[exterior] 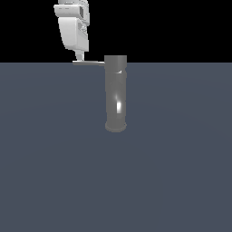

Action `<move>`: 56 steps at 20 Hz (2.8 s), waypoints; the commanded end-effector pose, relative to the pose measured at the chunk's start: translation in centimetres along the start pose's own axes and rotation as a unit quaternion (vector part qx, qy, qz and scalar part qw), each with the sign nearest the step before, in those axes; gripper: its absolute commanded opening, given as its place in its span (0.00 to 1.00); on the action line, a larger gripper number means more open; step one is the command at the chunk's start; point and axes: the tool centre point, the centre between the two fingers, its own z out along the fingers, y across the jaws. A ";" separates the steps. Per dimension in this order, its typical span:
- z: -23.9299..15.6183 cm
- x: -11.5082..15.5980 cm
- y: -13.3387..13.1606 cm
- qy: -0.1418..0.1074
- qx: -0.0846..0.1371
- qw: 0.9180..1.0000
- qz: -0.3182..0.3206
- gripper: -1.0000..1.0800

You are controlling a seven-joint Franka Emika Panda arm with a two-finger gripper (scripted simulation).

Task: Turn on the faucet by rotating a designated handle.

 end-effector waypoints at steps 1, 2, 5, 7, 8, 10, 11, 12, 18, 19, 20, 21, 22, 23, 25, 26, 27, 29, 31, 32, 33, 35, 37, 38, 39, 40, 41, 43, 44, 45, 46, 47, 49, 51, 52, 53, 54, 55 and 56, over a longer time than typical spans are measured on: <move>0.0 0.2 0.8 0.001 -0.002 1.000 0.001 0.00; 0.0 0.2 1.0 0.001 -0.002 1.000 0.001 0.00; 0.0 0.3 1.8 0.001 -0.002 1.000 0.001 0.00; 0.0 0.3 2.3 0.001 -0.002 1.000 0.001 0.00; 0.0 0.3 2.5 0.001 -0.002 1.000 0.001 0.00; 0.0 0.3 3.1 0.001 -0.002 1.000 0.001 0.00; 0.0 0.4 3.3 0.001 -0.002 1.000 0.001 0.00; 0.0 0.4 3.6 0.001 -0.002 1.000 0.001 0.00; 0.0 0.5 5.1 0.001 -0.002 1.000 0.001 0.00; 0.0 0.5 5.4 0.001 -0.002 1.000 0.001 0.00; 0.0 0.5 5.7 0.001 -0.002 1.000 0.001 0.00; 0.0 0.6 5.9 0.001 -0.002 1.000 0.001 0.00; 0.0 0.6 6.2 0.001 -0.002 1.000 0.001 0.00; 0.0 0.6 6.2 0.001 -0.002 1.000 0.001 0.00; 0.0 0.9 6.0 0.001 0.000 1.000 0.002 0.00; 0.0 1.1 6.3 0.001 0.000 1.000 0.002 0.00; 0.0 1.4 6.5 0.001 0.000 1.000 0.002 0.00; 0.0 1.9 7.0 0.001 0.000 1.000 0.002 0.00; 0.0 2.4 7.5 0.001 0.000 1.000 0.002 0.00; 0.0 2.7 7.7 0.001 0.000 1.000 0.002 0.00; 0.0 2.9 8.0 0.001 -0.001 1.000 0.002 0.00; 0.0 3.4 8.5 0.001 -0.001 1.000 0.002 0.00; 0.0 4.0 9.0 0.001 -0.001 1.000 0.002 0.00; 0.0 4.2 9.2 0.001 -0.001 1.000 0.002 0.00; 0.0 4.5 9.5 0.001 -0.001 1.000 0.002 0.00; 0.0 4.8 9.7 0.001 -0.001 1.000 0.002 0.00; 0.0 5.0 10.0 0.001 -0.001 1.000 0.002 0.00; 0.0 5.6 10.5 0.001 -0.001 1.000 0.002 0.00; 0.0 5.8 10.7 0.001 -0.001 1.000 0.002 0.00; 0.0 6.1 11.0 0.001 -0.001 1.000 0.002 0.00; -0.1 6.4 11.2 0.001 -0.001 1.000 0.002 0.00; -0.1 6.6 11.5 0.001 -0.001 1.000 0.002 0.00; 0.0 7.2 12.0 0.001 -0.002 1.000 0.001 0.00; -0.1 7.7 12.5 0.001 -0.002 1.000 0.001 0.00; -0.1 8.0 12.8 0.001 -0.002 1.000 0.001 0.00; -0.1 8.3 13.1 0.001 -0.002 1.000 0.001 0.00; -0.1 8.6 13.3 0.001 -0.002 1.000 0.002 0.00; -0.1 8.6 13.3 0.001 -0.002 1.000 0.002 0.00; -0.1 7.8 13.0 0.001 -0.001 1.000 -0.003 0.00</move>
